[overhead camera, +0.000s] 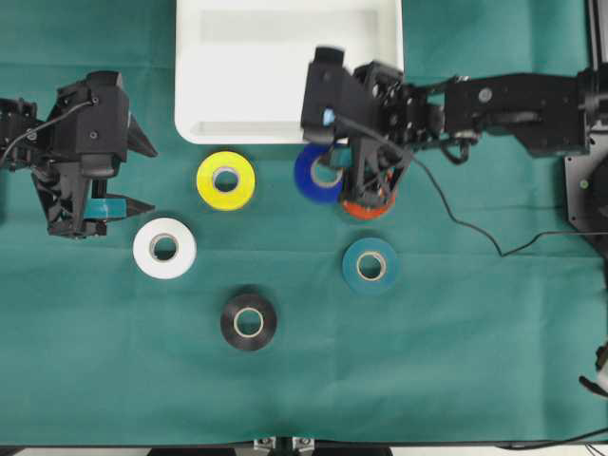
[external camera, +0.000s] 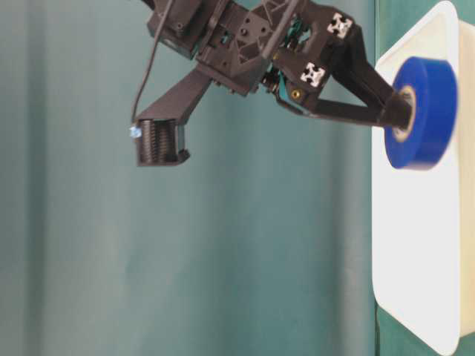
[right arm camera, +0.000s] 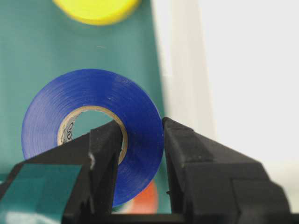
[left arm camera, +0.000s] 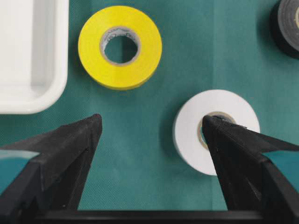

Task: Put the tape alternately from left to right into the white case.
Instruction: 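Lift the blue roll and lower it into the white tray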

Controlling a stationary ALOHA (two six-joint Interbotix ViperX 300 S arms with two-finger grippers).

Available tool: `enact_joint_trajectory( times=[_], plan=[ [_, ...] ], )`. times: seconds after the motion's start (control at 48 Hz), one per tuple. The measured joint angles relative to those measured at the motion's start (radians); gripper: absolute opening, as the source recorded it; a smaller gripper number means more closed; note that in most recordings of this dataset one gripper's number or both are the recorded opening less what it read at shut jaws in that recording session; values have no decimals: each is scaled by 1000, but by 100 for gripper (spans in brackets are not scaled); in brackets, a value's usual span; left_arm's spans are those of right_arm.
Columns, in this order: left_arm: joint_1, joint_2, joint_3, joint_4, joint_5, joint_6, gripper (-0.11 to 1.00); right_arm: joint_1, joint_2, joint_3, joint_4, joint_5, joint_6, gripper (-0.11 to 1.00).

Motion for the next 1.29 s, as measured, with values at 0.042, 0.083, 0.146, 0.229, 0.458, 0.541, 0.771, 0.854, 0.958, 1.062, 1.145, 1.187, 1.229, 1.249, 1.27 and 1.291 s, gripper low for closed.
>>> enact_joint_trajectory(
  times=[0.042, 0.083, 0.146, 0.229, 0.458, 0.541, 0.771, 0.854, 0.958, 1.062, 1.145, 1.187, 1.229, 1.249, 1.27, 1.291],
  plan=[
    [0, -2, 0, 2, 0, 0, 81, -17, -6, 9, -2, -2, -2, 30],
    [2, 0, 0, 2, 0, 0, 81, -34, -12, 18, -2, -6, 0, 30],
    [0, -2, 0, 2, 0, 0, 81, -55, -20, 28, -6, -17, 0, 30],
    [0, -2, 0, 2, 0, 0, 81, -83, -26, 43, -14, -35, 0, 30],
    [0, 0, 0, 2, 0, 0, 81, -175, -26, 84, -55, -87, 0, 30],
    [0, 0, 3, 2, 0, 0, 81, -207, -26, 101, -64, -112, 0, 30],
    [0, 0, 9, 2, -2, 0, 81, -242, -9, 135, -66, -195, -2, 30],
    [2, -2, 8, 2, -2, 0, 81, -242, 2, 137, -66, -202, 0, 30],
    [2, 0, 9, 2, -2, 0, 81, -247, 8, 137, -67, -207, 0, 30],
    [0, 0, 9, 2, -2, 0, 81, -250, 12, 137, -67, -207, 0, 30],
    [0, 0, 9, 2, -2, 0, 81, -250, 12, 140, -69, -209, 0, 30],
    [2, 0, 9, 0, -2, 0, 81, -250, 12, 141, -69, -209, -2, 30],
    [0, 0, 9, 0, -2, 0, 81, -252, 12, 144, -69, -209, -2, 30],
    [2, 0, 9, 2, -2, 0, 81, -252, 12, 144, -69, -209, 0, 30],
    [0, -2, 9, 2, -2, 0, 81, -253, 12, 147, -69, -207, 0, 30],
    [2, 0, 8, 2, -2, 0, 81, -253, 12, 147, -69, -209, 0, 30]
  ],
)
